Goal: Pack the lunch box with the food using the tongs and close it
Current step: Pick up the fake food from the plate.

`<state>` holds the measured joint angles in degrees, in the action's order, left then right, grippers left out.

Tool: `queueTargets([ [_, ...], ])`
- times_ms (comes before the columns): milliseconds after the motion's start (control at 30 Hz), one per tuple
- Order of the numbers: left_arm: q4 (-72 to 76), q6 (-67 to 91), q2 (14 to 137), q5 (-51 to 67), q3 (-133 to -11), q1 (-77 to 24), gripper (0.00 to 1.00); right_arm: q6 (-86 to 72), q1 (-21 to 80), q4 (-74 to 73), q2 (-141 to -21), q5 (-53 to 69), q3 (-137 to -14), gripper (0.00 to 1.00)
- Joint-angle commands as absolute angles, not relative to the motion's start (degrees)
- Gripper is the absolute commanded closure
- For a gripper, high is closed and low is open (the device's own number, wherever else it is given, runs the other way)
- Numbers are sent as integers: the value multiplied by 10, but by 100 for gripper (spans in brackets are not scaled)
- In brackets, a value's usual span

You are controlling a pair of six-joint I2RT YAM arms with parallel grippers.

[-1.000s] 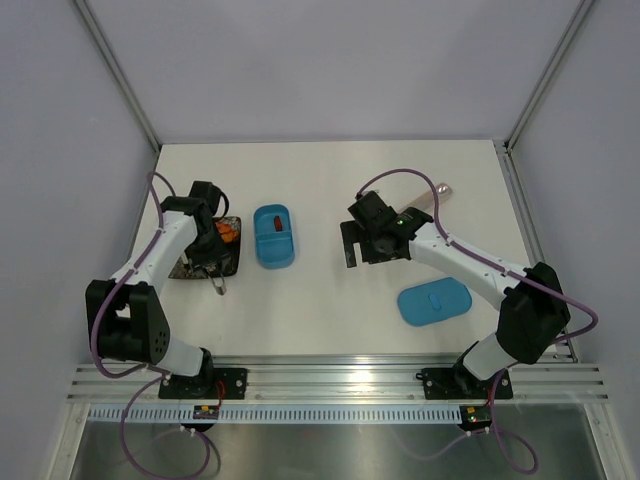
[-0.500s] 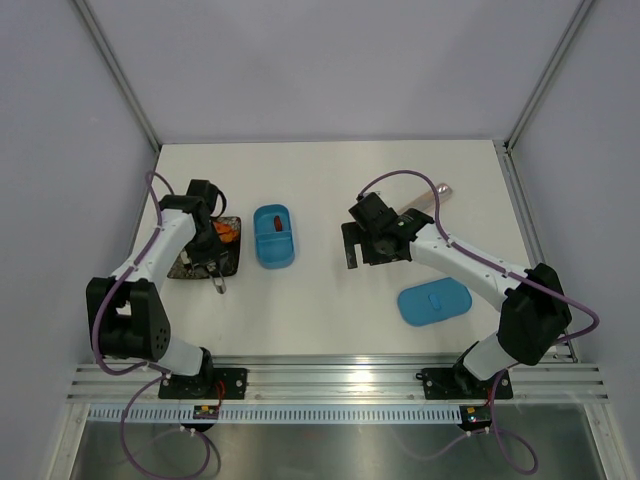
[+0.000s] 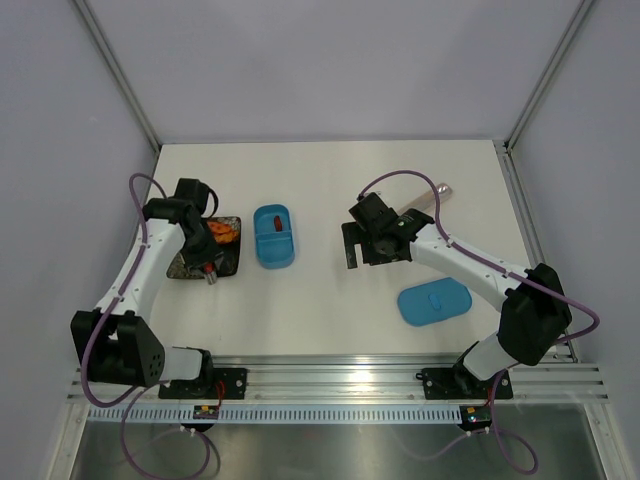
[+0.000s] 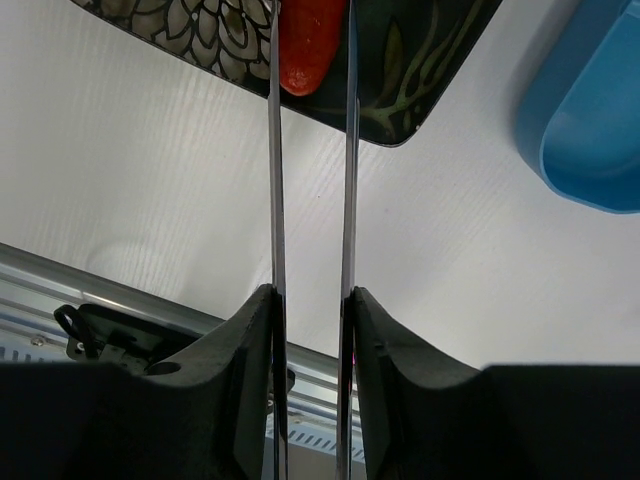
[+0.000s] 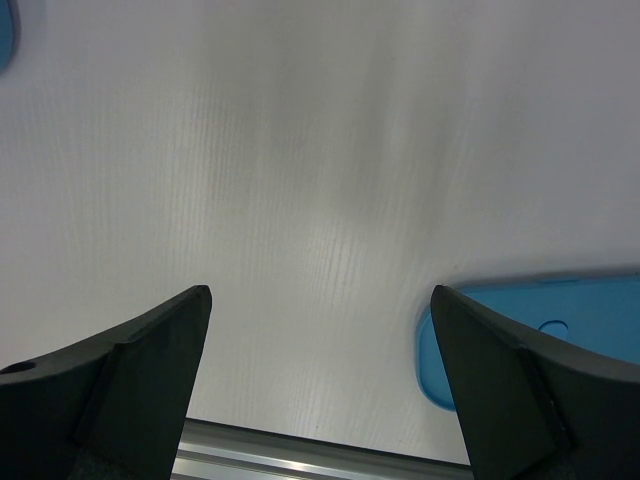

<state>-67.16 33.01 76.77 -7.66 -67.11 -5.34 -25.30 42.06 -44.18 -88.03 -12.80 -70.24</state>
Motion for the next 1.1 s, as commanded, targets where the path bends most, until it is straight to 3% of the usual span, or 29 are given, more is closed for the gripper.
queueTargets([
  [0, -689, 329, 741, -69, -717, -51, 98, -255, 419, -432, -867, -133, -714, 0],
  [1067, -686, 266, 704, -56, -788, -62, 100, -253, 418, -436, -869, -132, -716, 1],
])
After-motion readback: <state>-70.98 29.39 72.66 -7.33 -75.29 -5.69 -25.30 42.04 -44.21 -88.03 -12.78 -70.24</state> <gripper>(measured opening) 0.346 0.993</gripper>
